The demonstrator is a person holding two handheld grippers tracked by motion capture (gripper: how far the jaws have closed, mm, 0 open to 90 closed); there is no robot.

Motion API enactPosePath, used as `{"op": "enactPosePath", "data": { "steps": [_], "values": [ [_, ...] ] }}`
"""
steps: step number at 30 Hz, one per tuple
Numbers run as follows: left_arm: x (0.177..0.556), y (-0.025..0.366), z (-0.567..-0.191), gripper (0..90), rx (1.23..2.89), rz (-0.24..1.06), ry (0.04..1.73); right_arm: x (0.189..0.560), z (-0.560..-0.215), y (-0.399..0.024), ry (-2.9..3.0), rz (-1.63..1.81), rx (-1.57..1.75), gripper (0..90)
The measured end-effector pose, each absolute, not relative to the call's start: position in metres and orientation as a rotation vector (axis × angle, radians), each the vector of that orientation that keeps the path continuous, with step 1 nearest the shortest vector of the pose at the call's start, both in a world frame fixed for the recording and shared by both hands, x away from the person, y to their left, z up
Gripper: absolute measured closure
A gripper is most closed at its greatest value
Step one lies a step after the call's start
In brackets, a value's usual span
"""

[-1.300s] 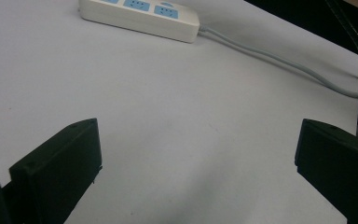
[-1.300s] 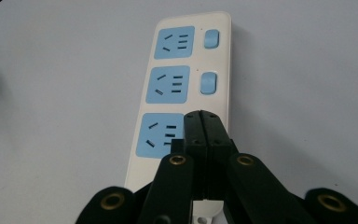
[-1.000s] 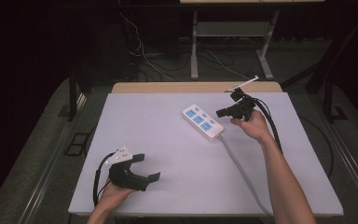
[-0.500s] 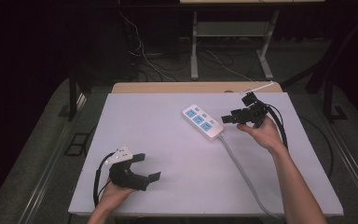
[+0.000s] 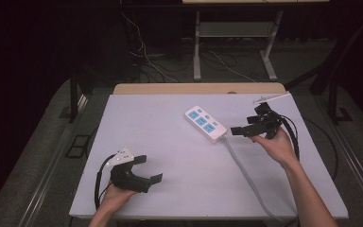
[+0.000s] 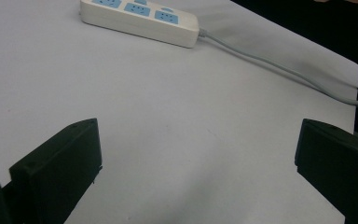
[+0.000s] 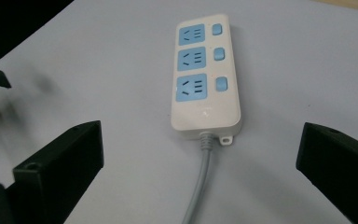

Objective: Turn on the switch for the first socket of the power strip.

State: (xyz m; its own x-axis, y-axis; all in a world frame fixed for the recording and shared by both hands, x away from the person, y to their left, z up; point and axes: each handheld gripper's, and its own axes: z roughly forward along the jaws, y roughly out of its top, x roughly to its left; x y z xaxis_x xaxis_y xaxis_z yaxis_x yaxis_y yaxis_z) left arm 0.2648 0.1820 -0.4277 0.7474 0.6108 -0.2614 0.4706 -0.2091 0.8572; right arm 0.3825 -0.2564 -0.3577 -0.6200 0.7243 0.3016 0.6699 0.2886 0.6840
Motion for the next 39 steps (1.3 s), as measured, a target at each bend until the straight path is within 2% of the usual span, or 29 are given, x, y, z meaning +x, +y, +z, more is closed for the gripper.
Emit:
{"op": "enactPosePath", "data": {
  "steps": [39],
  "values": [
    [0.264, 0.183, -0.427, 0.0, 1.86, 0.164, 0.836, 0.28, -0.393, -0.285, 2.403, 1.399, 1.271, 0.3]
  ]
}}
